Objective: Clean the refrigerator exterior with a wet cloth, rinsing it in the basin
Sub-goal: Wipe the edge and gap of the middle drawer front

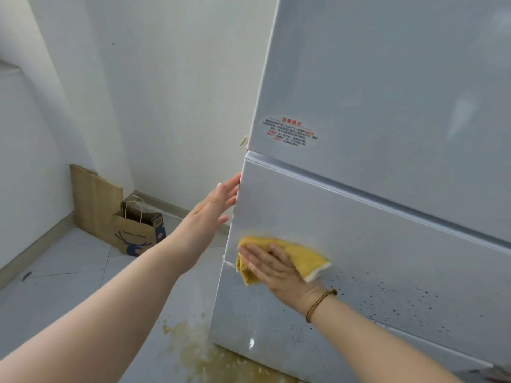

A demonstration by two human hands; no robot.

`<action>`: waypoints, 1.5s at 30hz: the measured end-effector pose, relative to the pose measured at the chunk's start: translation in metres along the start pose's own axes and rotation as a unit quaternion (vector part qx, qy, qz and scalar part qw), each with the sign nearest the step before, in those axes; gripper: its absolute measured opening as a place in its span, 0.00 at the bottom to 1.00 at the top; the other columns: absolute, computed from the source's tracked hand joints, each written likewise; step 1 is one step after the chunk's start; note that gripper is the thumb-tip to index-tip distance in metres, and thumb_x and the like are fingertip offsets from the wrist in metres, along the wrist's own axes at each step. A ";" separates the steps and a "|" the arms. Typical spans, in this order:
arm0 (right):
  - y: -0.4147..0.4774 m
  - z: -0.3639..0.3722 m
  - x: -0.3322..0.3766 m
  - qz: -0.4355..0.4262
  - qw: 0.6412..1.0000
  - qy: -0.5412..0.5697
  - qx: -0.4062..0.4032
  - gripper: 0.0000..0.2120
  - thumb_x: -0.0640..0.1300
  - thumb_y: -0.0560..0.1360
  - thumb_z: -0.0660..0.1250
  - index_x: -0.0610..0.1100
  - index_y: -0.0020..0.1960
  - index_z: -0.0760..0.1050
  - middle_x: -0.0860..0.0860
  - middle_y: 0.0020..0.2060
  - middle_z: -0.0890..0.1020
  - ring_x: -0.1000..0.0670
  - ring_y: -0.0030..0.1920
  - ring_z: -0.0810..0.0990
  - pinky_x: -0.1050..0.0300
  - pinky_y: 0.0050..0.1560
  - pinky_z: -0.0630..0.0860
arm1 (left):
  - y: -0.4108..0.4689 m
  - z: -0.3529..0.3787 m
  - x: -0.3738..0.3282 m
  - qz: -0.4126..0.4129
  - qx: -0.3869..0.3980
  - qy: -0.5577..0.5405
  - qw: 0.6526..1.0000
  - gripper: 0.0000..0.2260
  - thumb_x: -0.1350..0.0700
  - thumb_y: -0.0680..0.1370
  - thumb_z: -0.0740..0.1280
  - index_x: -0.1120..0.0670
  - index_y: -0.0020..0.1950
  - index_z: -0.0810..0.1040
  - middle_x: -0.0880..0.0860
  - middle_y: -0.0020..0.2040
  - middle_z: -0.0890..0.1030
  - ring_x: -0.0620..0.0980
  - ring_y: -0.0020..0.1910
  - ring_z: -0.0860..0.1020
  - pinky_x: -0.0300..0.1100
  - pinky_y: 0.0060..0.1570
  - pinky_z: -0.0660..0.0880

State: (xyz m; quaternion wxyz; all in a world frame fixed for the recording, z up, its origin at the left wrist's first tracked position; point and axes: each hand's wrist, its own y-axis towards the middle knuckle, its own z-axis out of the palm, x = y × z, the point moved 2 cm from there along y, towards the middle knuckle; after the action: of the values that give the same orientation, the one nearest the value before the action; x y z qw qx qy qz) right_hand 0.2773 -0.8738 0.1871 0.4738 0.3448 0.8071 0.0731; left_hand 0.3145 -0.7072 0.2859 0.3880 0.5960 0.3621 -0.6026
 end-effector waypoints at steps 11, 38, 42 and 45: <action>-0.005 -0.053 -0.076 0.311 0.938 -0.051 -0.144 0.26 0.54 0.80 0.51 0.50 0.75 0.50 0.50 0.75 0.42 0.46 0.75 0.40 0.45 0.73 0.37 | -0.005 0.015 -0.002 0.026 -0.038 -0.006 0.999 0.12 0.35 0.75 0.47 0.28 0.57 0.62 0.38 0.67 0.66 0.37 0.67 0.63 0.35 0.60 0.64; -0.078 -0.047 -0.083 0.202 0.970 -0.084 -0.104 0.29 0.48 0.77 0.54 0.45 0.75 0.48 0.48 0.76 0.44 0.45 0.75 0.42 0.45 0.74 0.38 | -0.005 0.060 0.009 0.020 -0.185 0.027 0.982 0.32 0.49 0.78 0.59 0.43 0.74 0.40 0.44 0.75 0.49 0.41 0.73 0.49 0.48 0.73 0.50; -0.114 -0.007 -0.028 0.104 0.991 -0.067 -0.047 0.27 0.34 0.77 0.45 0.40 0.75 0.44 0.46 0.75 0.42 0.45 0.75 0.41 0.47 0.74 0.38 | -0.004 0.060 0.017 0.033 -0.188 0.042 0.981 0.34 0.49 0.77 0.61 0.37 0.70 0.38 0.41 0.74 0.47 0.42 0.74 0.49 0.51 0.73 0.51; -0.136 0.007 -0.007 0.036 0.998 -0.048 -0.001 0.29 0.26 0.73 0.39 0.35 0.74 0.42 0.43 0.75 0.41 0.45 0.75 0.40 0.49 0.75 0.38 | -0.007 0.065 0.019 0.050 -0.208 0.076 0.974 0.37 0.48 0.74 0.64 0.38 0.70 0.39 0.40 0.73 0.46 0.41 0.73 0.48 0.49 0.73 0.51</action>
State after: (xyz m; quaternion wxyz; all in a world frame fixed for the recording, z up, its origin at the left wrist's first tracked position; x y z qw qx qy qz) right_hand 0.2190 -0.9814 0.1280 0.5095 0.3757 0.7706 0.0745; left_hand 0.2806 -0.7631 0.2685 0.5044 0.5637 0.4775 -0.4470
